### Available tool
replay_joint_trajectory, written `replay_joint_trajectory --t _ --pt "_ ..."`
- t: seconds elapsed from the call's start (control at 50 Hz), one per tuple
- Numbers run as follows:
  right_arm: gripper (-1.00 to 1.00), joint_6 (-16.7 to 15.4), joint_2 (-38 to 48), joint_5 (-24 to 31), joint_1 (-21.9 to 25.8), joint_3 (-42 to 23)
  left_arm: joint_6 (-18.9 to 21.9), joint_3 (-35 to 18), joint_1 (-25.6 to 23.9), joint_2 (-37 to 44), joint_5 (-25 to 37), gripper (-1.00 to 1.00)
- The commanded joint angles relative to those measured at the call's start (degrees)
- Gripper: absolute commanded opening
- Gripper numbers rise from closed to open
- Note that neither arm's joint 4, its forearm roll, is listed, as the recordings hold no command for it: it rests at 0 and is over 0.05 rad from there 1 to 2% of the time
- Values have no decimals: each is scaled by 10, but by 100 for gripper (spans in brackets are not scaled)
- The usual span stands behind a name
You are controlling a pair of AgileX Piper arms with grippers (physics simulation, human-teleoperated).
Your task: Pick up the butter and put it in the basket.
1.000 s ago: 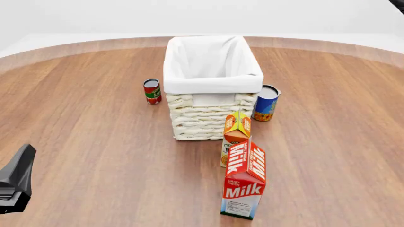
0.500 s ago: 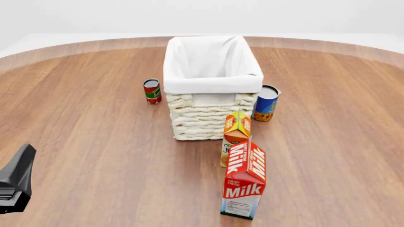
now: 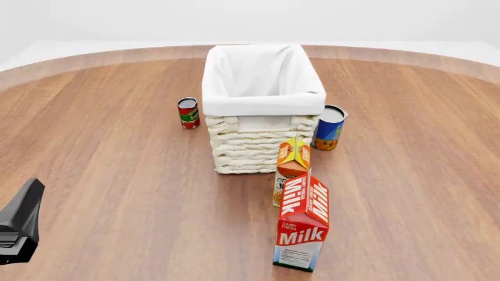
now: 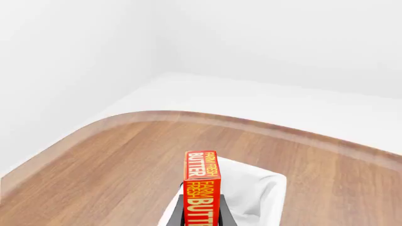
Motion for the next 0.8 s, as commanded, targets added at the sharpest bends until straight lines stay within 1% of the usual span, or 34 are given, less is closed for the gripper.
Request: replay_joint_trajectory --t 0.02,0.08,0.12,0.18,0.26,0.42,0.56,0.8 --pt "-100 4 41 -2 -25 -16 0 0 0 0 0 100" --pt "-100 2 49 -6 -28 -10 0 0 0 0 0 100" --pt "-100 -5 52 -11 -27 -3 0 0 0 0 0 100" --pt "-100 -1 56 -17 -23 4 0 0 0 0 0 100" --pt "-100 -5 64 -20 -26 4 0 0 0 0 0 100" --pt "-100 -2 74 -22 -13 2 0 0 0 0 0 100" --pt "-100 -3 90 -37 -8 11 0 0 0 0 0 100" --pt "-100 -1 98 -42 -3 12 0 0 0 0 0 100"
